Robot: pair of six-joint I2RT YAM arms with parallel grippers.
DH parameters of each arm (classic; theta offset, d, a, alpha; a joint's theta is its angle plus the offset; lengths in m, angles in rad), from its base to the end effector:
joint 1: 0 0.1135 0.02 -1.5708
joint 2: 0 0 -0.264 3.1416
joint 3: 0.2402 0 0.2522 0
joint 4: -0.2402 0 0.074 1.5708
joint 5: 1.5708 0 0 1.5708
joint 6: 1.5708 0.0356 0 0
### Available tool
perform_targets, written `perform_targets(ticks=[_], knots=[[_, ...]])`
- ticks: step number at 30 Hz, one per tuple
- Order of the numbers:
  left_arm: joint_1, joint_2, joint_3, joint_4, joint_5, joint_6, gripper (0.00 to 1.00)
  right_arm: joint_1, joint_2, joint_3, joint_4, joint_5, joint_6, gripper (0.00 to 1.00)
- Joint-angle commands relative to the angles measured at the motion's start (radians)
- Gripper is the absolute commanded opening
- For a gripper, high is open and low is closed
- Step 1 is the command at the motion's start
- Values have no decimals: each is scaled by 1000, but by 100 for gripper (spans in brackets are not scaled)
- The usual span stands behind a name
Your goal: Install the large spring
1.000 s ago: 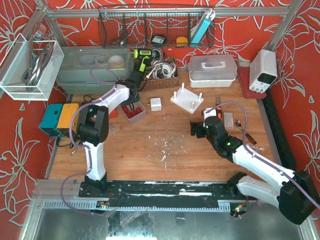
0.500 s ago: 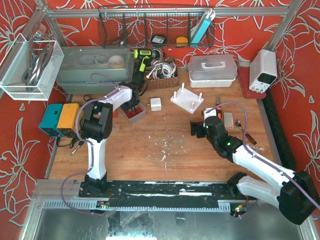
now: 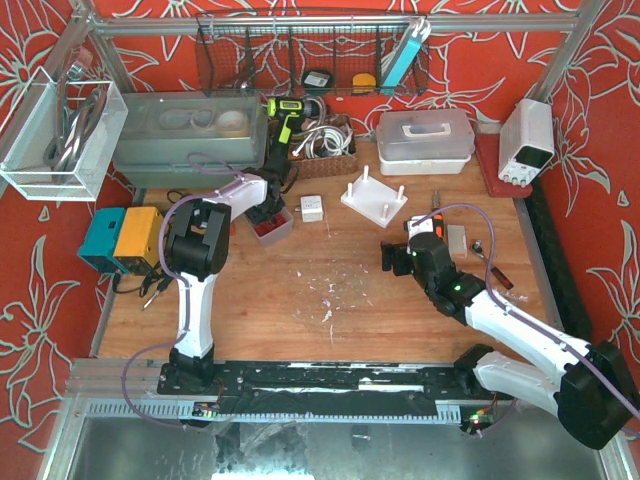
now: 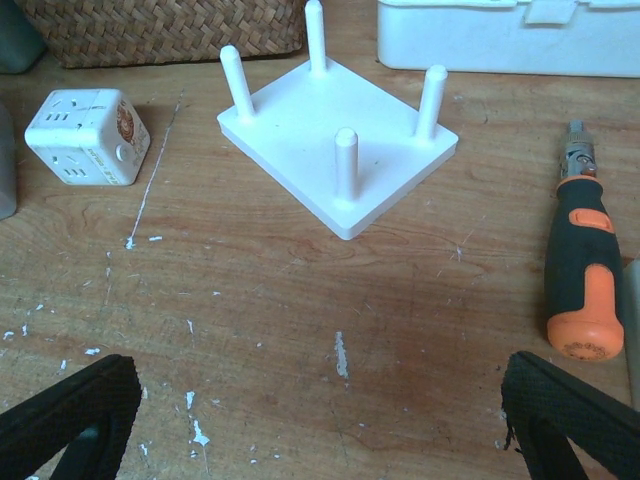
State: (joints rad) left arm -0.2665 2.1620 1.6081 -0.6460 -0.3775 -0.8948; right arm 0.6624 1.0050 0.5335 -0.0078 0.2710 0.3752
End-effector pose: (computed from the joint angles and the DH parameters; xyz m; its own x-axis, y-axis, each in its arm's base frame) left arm 0.4336 -0.1048 0.1551 -0.6530 -0.5734 -0.4948 -0.6288 0.7746 -0.0678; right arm 0.1794 0.1278 0.2286 -0.4868 0.0681 -0.8708 -0.2438 0.9467 0.2103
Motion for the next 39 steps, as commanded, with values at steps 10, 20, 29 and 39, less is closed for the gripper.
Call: perform_targets(ticks=[10,20,29,39], knots=[[0,-48,9,4,-29,59,25,6,3,5,-7,34,-12,99],[-3,-245,-73,98,-15,149,19,5,-1,17,-27,51,-17,99],[-81,-536,-293,368,96,392,16,4,-24,78,-104,59,2,99],[-343,-890,-810,926,279,611,12,2,-111,264,-440,84,29,99]])
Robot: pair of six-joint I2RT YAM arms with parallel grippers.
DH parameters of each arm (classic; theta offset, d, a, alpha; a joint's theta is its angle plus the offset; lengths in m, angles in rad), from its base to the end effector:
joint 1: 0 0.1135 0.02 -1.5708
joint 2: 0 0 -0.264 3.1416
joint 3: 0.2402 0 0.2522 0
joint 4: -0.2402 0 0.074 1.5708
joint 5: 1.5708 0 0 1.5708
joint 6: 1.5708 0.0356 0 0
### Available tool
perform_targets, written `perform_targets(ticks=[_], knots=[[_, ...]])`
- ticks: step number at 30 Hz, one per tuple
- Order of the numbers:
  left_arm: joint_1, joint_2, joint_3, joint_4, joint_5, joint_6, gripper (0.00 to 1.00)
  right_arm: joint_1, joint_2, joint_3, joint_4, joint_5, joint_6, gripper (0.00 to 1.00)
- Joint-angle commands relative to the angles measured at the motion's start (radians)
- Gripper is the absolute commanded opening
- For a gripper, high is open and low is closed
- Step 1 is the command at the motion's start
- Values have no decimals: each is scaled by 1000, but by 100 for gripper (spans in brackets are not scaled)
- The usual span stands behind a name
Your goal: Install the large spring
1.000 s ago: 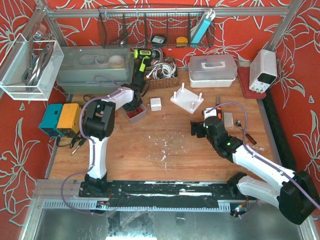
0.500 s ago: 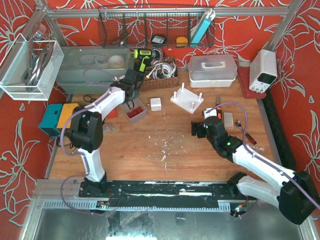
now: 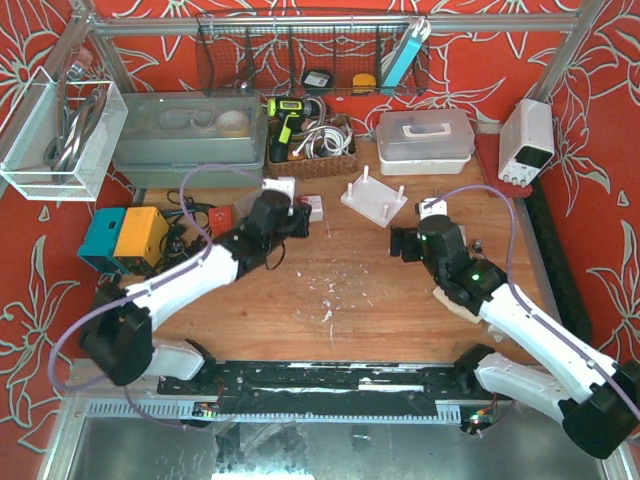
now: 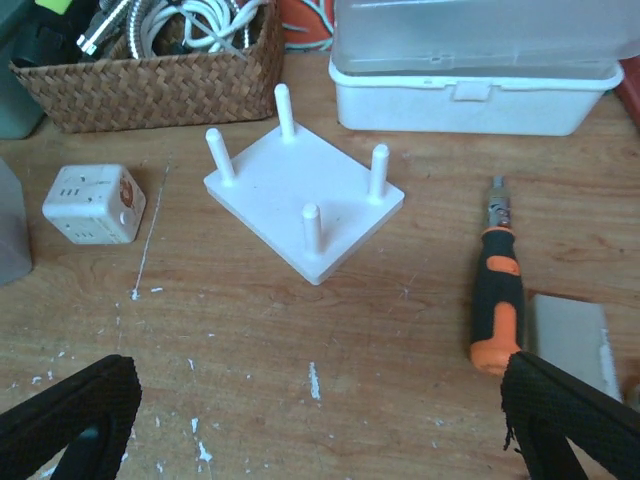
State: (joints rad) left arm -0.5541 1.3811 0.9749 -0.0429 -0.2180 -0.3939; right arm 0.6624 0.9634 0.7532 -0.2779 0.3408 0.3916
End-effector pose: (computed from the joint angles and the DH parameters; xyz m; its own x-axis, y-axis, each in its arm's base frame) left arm 0.2736 -0.1602 0.2839 -0.4745 -0.1470 -0.8679 0.1797 0.9490 -0.2590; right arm 0.1780 0.1237 0.2874 -0.4742 0.0864 -0.8762 -0.1795 0.9648 0.1922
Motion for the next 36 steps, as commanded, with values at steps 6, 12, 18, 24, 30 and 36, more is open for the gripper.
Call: perform_targets(ticks=[6,12,18,24,30,36], knots=[[-166,-251,-531,757,293,272,5,2,-204,79,-258,-201,-27,90],[-234,-258,-669,950,327,397,1,2,-172,111,-258,-477,10,64],[-322,-258,-795,1157,332,492,1,8,-82,88,-138,-685,84,49],[-346,-211,-883,1288,292,556,0,58,6,42,-5,-792,128,51],[-348,-184,-889,1339,292,586,1,178,122,108,-16,-721,114,55],[-355,-215,-903,1324,285,598,0,274,220,147,11,-713,108,59]])
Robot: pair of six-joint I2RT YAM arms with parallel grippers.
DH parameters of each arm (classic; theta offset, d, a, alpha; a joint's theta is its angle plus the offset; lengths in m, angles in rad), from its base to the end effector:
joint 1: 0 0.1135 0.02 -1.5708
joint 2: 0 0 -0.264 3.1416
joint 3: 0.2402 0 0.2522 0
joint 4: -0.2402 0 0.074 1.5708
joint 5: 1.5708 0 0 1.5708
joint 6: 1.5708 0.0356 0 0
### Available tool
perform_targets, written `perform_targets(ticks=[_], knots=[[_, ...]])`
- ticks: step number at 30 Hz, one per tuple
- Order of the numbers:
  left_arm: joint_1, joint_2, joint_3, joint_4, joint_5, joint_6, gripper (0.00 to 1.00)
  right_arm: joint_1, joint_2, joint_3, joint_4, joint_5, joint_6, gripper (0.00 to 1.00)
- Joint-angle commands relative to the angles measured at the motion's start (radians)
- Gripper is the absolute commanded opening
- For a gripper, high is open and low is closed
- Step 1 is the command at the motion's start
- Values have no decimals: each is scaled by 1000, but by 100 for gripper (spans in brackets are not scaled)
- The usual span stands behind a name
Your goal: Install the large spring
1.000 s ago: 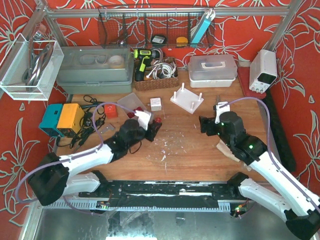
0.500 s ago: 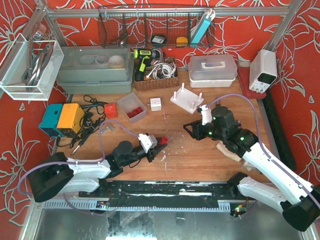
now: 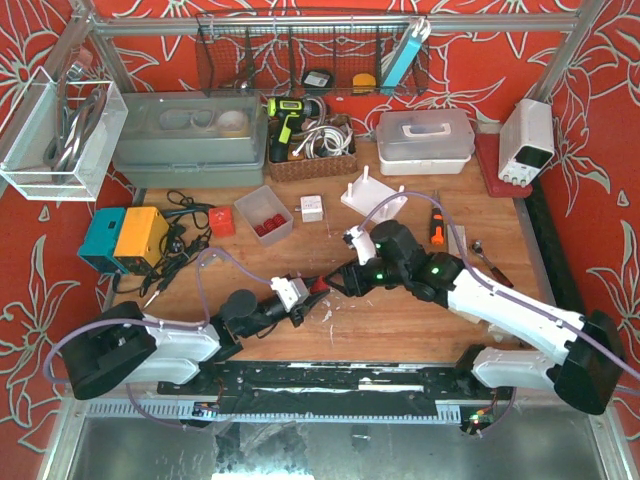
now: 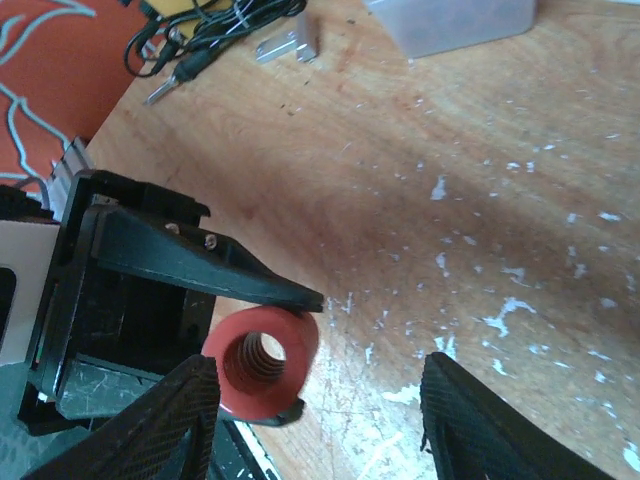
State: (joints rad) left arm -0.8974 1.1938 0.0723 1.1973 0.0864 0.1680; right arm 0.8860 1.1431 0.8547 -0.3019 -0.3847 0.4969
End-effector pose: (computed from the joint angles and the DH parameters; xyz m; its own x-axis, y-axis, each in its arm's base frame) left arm 0.1176 -0.1523 0.1727 0.1858 0.0343 -0.9820 0.8128 0.5561 0.1732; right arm 0.1486 0.2031 0.2820 -0.7457 -0.2146 -0.6307 -0.6366 0.5086 0.5797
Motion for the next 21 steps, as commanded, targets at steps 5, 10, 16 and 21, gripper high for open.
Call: perform_targets(ticks=[5,10,16,21], knots=[[-18,-45,-6,84,-13,40,0,93,84,56,74,12,20,60],[-24,-64,-15,84,-11,42,0,107,108,58,77,26,32,55],[-29,-76,-18,84,-12,45,0,111,118,50,101,44,46,46],[-29,-63,-10,64,-47,32,14,111,106,48,94,72,37,19]])
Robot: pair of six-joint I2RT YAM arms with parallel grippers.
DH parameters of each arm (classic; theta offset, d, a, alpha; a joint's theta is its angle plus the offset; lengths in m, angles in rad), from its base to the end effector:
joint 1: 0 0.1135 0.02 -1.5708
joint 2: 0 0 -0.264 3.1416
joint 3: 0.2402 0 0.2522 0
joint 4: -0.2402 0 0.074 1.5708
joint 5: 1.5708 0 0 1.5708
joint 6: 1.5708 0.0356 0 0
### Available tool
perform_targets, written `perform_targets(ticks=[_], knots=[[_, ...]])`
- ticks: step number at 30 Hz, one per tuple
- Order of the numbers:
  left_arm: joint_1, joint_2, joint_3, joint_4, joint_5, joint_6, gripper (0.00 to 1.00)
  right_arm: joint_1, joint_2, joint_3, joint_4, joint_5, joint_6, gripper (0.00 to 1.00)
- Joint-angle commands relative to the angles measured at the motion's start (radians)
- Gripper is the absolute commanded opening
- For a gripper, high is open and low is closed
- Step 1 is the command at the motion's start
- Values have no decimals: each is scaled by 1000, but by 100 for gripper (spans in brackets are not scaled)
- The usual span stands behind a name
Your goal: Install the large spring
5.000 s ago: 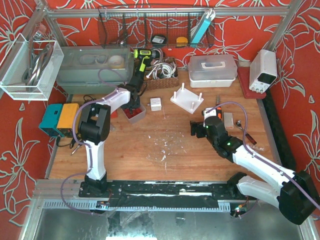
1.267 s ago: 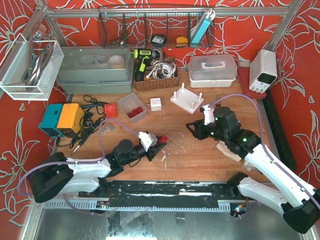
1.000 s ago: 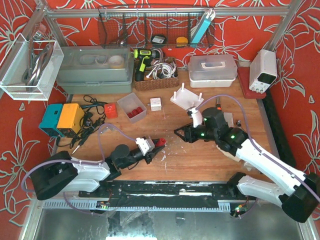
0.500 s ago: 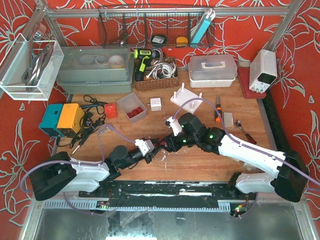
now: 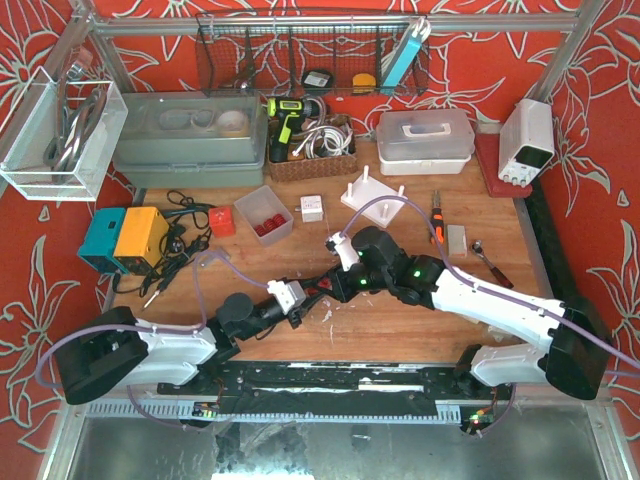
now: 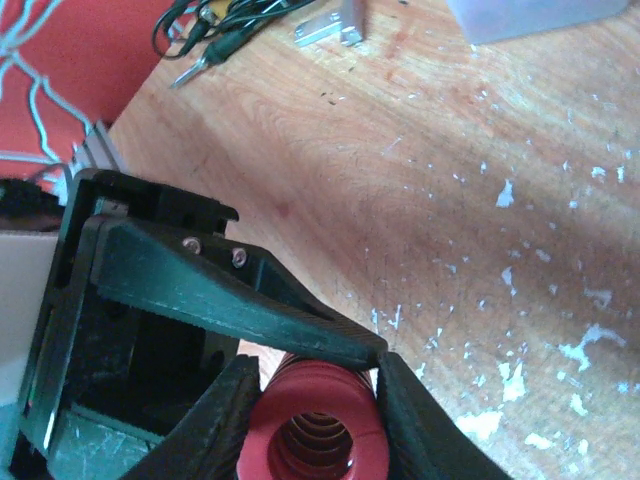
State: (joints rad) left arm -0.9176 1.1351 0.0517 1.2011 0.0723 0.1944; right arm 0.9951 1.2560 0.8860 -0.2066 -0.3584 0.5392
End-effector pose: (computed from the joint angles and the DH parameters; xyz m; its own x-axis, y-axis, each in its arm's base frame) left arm 0.1104 -0.1485 0.1774 0.2315 0.0146 -0.9727 0.8061 0.5568 0.2002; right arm 0.1411 0.2403 0.2734 -0.7402 -0.2573 -0.6212 -0.6590 0.4606 0.5945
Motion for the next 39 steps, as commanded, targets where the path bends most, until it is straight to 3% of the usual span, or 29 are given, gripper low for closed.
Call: perform_targets(ticks=[1,4,7,9,10,13,21,24,28,39], knots=[[-9,-1,19,43,-40,2,23,2,-17,16,-2,58,-9,13],[-9,13,30,27,-72,-26,50,2,-39,17,-17,141,-23,0],[-9,23,37,7,-138,-72,82,-2,-60,29,-63,283,-54,0],[-8,25,52,-28,-180,-91,97,-7,-77,37,-84,412,-88,0],[-9,26,59,-47,-203,-101,100,-12,-82,42,-95,473,-105,0],[-7,30,77,-91,-277,-130,100,-61,-89,54,-103,589,-145,0],[-7,2,88,-140,-449,-221,100,-311,24,152,-97,670,-265,0],[-6,-16,121,-227,-500,-294,100,-382,97,213,-97,702,-306,0],[-3,-21,166,-336,-508,-332,100,-479,202,283,-62,654,-322,0],[-3,-48,177,-371,-482,-337,100,-660,517,563,-136,451,-281,0]])
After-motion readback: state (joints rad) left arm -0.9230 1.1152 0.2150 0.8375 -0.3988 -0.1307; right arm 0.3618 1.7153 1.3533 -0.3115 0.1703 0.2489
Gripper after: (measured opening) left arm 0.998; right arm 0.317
